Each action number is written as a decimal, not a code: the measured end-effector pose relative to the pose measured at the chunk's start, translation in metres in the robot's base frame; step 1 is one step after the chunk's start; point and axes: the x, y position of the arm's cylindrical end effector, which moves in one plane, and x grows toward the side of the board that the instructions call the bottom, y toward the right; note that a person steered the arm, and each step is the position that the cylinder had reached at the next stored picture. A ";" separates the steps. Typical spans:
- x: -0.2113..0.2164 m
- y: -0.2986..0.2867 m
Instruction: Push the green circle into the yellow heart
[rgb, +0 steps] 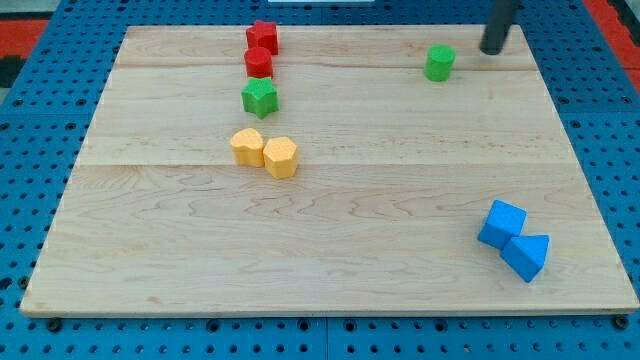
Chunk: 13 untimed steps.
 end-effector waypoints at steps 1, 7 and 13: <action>0.014 -0.101; 0.042 -0.133; 0.153 -0.138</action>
